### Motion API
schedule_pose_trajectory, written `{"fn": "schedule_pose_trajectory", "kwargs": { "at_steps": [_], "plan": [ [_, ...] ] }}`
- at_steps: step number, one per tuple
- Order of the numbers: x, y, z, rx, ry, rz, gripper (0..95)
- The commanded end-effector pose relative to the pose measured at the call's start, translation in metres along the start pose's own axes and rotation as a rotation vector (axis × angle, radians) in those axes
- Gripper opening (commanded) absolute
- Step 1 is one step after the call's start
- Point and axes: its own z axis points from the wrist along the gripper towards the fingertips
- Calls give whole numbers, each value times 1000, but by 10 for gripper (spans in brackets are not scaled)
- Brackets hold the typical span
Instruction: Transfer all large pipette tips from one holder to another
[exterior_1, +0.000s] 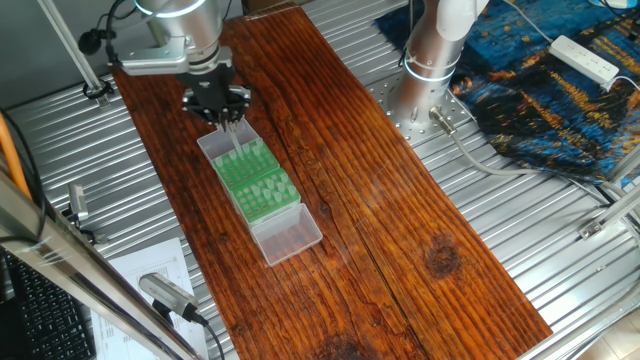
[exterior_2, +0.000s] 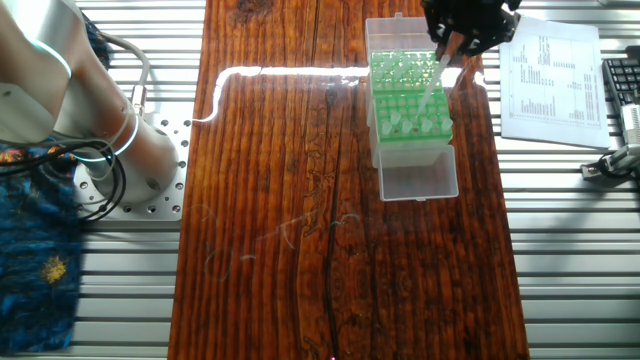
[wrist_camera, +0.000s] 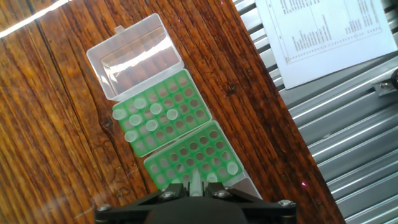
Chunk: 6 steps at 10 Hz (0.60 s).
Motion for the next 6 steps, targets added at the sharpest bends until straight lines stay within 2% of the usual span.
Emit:
{"fn": "schedule_pose_trajectory", "kwargs": {
  "at_steps": [1, 6],
  "plan": [
    [2, 1, 1, 2, 0, -1, 0],
    [4, 0, 6, 4, -6, -4, 0]
  ]
}}
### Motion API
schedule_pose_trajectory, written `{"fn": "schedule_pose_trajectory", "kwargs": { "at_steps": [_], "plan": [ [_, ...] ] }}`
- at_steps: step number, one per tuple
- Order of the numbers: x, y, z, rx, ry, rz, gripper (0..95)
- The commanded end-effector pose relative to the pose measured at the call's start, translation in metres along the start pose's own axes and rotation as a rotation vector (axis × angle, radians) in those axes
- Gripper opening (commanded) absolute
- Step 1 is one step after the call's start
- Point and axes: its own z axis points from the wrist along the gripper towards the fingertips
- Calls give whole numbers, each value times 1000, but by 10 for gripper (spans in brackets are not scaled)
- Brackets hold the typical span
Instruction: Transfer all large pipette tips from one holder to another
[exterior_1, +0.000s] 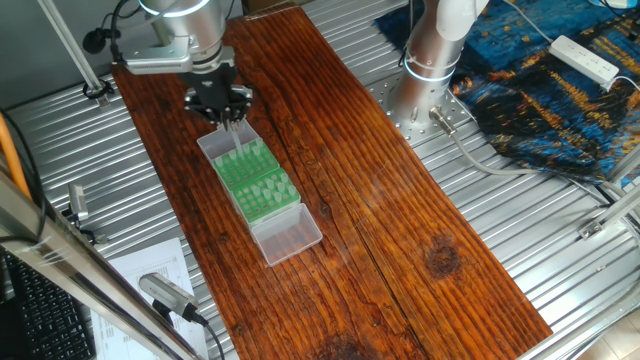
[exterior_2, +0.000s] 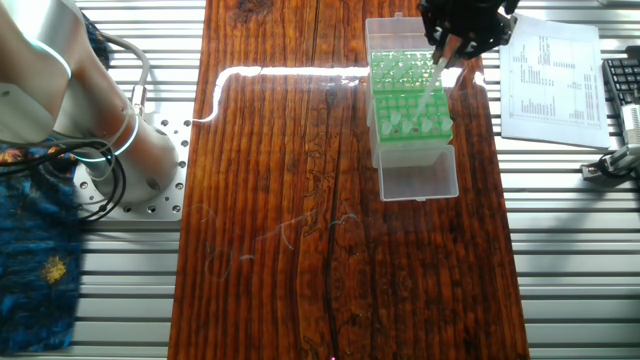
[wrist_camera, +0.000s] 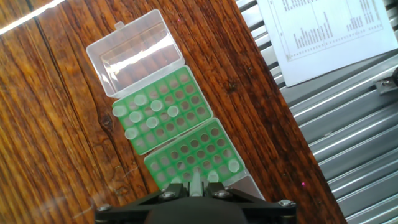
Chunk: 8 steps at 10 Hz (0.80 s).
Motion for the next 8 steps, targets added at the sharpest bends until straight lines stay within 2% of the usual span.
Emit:
{"fn": "schedule_pose_trajectory", "kwargs": {
  "at_steps": [1, 8],
  "plan": [
    [1, 0, 2, 1, -2, -2, 0],
    [3, -1, 5, -8, -8, -18, 0]
  ]
}}
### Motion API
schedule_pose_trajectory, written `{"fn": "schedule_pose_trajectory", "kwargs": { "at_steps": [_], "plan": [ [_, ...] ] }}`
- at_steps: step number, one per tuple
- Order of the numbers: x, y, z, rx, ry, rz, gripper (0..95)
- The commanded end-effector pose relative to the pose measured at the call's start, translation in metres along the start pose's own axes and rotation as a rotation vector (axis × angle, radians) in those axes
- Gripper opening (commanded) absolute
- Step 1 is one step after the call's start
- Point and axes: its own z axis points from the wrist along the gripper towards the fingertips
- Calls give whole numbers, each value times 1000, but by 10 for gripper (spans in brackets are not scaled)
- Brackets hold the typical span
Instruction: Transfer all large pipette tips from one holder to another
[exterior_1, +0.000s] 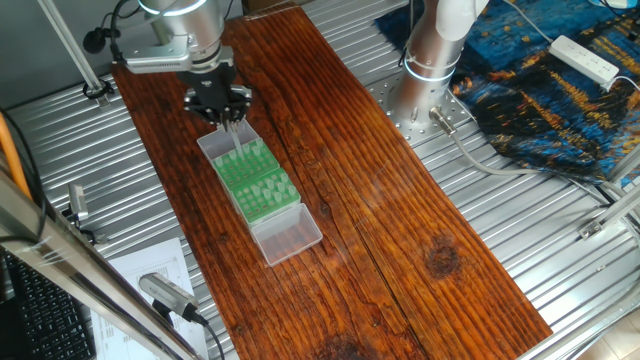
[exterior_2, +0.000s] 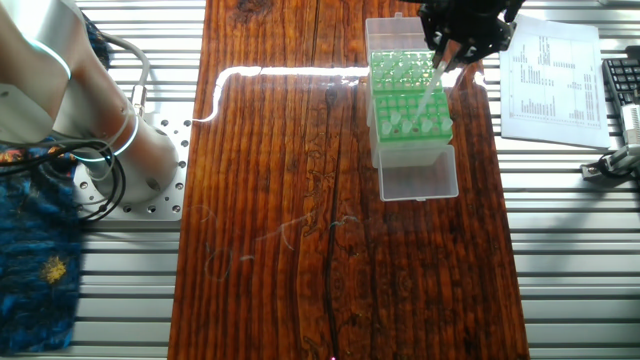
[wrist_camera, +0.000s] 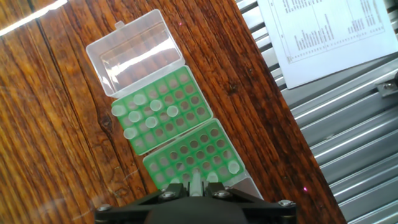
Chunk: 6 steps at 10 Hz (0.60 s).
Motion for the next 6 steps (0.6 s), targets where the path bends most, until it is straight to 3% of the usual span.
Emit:
{"fn": "schedule_pose_trajectory", "kwargs": {
  "at_steps": [1, 4, 5, 6],
  "plan": [
    [0, 0, 1, 1, 0, -5, 0],
    [1, -1, 3, 0, -4, -11, 0],
    [1, -1, 3, -1, -6, -14, 190],
    [1, -1, 4, -2, -7, -14, 190]
  ]
}}
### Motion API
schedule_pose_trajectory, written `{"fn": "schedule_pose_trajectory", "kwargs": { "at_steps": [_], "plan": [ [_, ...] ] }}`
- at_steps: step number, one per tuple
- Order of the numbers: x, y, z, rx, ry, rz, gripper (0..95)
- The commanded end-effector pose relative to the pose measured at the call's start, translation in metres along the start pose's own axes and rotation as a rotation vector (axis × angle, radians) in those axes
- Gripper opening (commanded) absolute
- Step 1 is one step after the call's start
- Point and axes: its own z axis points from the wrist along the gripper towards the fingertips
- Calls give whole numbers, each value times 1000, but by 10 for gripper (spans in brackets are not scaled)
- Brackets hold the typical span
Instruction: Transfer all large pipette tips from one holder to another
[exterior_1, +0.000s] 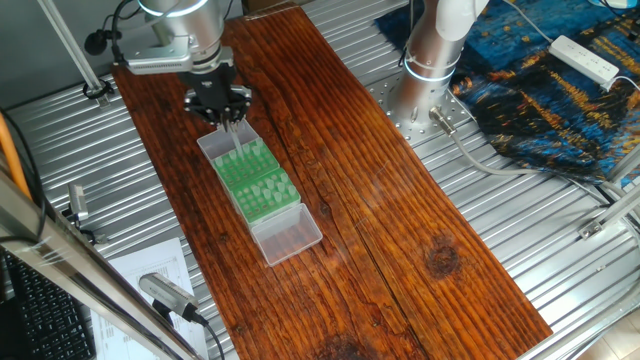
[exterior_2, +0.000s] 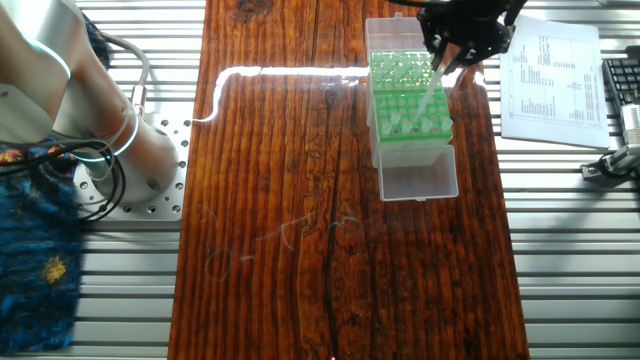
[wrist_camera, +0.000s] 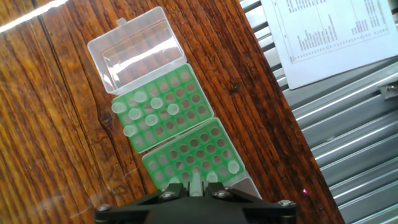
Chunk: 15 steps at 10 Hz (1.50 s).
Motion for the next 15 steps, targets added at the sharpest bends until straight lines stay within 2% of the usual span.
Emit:
{"fn": "schedule_pose_trajectory", "kwargs": {
  "at_steps": [1, 5, 8, 10, 11, 15],
  "plan": [
    [-1, -1, 0, -2, -3, 2, 190],
    [-1, -1, 1, -8, -8, 20, 190],
    [-28, 0, 6, -21, -11, 103, 190],
    [-47, 5, 16, -24, -11, 176, 190],
    [-57, 8, 26, -21, -13, 210, 190],
    [-74, 18, 50, -37, -38, 411, 190]
  ]
}}
